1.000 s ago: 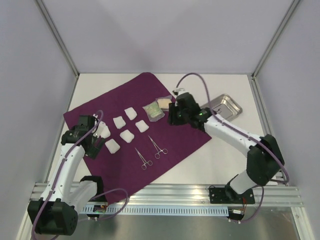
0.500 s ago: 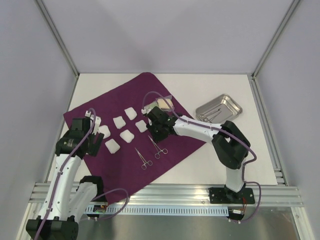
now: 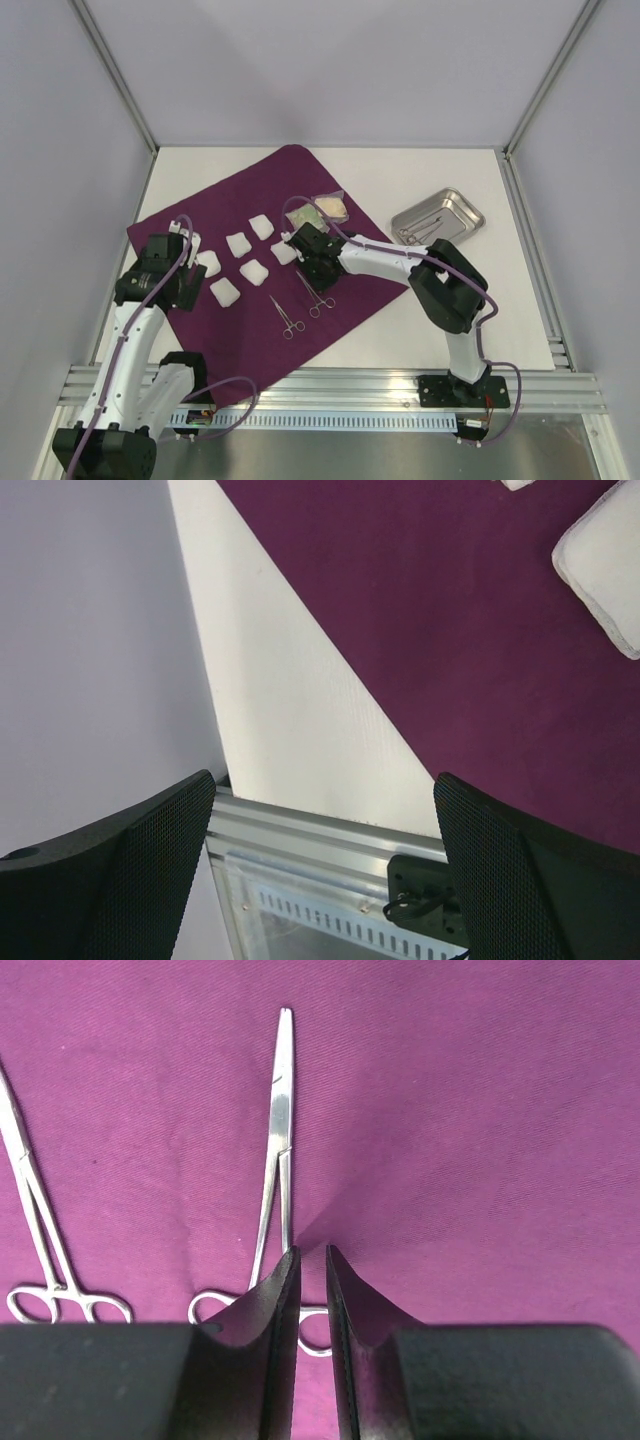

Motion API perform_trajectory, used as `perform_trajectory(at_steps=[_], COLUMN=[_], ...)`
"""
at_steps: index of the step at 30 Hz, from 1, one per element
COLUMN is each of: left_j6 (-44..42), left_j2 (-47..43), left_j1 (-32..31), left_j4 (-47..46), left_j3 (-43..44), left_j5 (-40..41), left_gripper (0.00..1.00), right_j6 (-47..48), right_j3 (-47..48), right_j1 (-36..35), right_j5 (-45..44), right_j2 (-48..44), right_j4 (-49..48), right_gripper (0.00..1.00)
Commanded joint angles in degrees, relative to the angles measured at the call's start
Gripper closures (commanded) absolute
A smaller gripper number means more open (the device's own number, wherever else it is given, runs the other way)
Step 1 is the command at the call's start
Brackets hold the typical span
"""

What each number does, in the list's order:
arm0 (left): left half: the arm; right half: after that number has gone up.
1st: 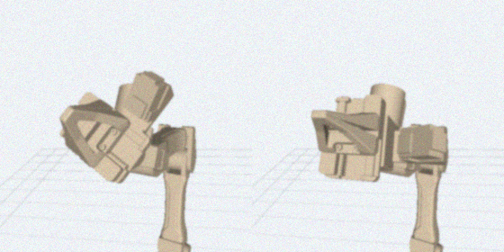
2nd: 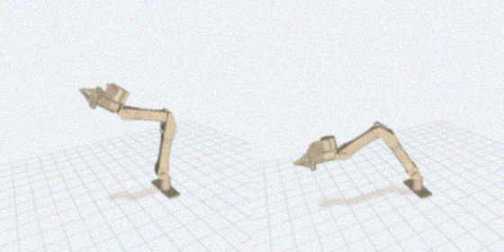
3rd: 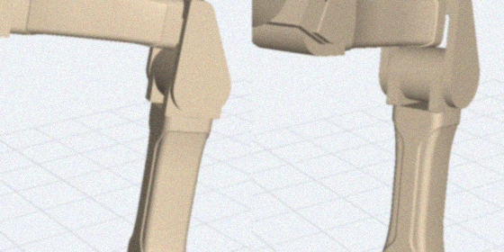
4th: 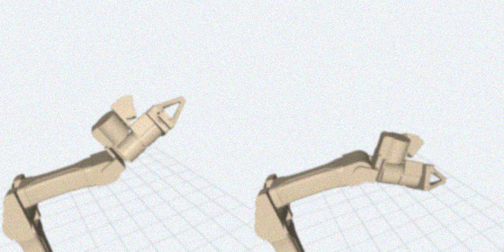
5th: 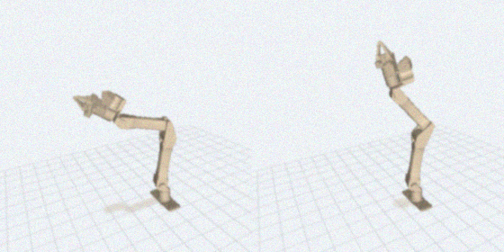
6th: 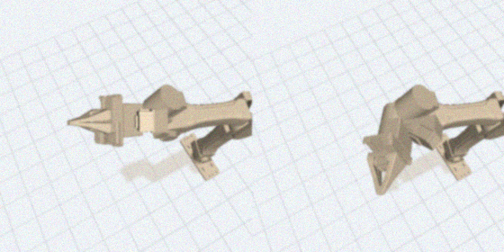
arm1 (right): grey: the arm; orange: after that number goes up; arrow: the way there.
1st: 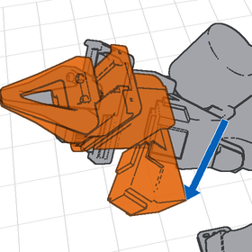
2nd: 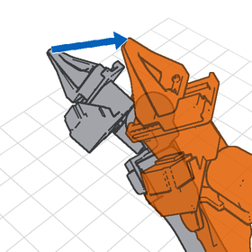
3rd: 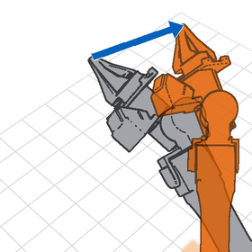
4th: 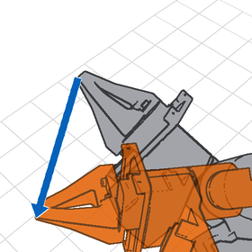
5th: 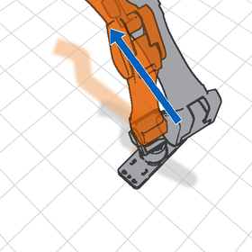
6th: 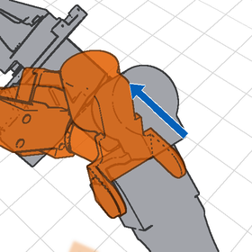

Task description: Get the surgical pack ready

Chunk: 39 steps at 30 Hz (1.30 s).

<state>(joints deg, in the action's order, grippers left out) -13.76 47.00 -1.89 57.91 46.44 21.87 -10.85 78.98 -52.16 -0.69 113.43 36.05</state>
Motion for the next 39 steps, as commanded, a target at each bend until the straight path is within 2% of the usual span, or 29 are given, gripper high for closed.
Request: perform_trajectory(at_steps=[1, 15, 20, 34, 36, 38, 39], left_j6=[1.4, 1.4, 1.3, 1.2, 1.2, 1.3, 1.3], left_j2=[0.3, 0.5, 0.5, 0.0, 0.1, 0.1, 0.1], left_j1=[0.1, 0.1, 0.1, 0.1, 0.1, 0.1, 0.1], left_j4=[-1.0, -1.2, -1.2, -1.3, -1.3, -1.3, -1.3], left_j3=[0.0, -0.1, -0.1, -0.5, -0.5, -0.5, -0.6], left_j5=[1.3, 1.1, 1.0, 1.2, 1.2, 1.3, 1.3], left_gripper=[0.0, 0.0, 0.0, 0.0, 0.0, 0.0, 0.0], right_j6=[0.6, -0.7, -1.1, -1.0, -1.1, -1.4, -1.5], right_j3=[-0.6, 0.9, 0.2, 0.6, 1.0, 1.7, 2.1], right_j1=[-0.4, -2.7, -2.7, -2.7, -2.7, -2.7, -2.7], right_j5=[2.1, -3.3, -1.3, -3.0, -4.1, -6.1, -6.6], right_j2=[0.0, -4.5, -3.2, 4.7, 5.3, 5.8, 5.7], right_j4=[-1.2, 1.9, 0.7, 2.3, 2.6, 4.2, 4.5], right_gripper=[0.82, 0.81, 0.81, 0.81, 0.85, 0.97, 1.0])
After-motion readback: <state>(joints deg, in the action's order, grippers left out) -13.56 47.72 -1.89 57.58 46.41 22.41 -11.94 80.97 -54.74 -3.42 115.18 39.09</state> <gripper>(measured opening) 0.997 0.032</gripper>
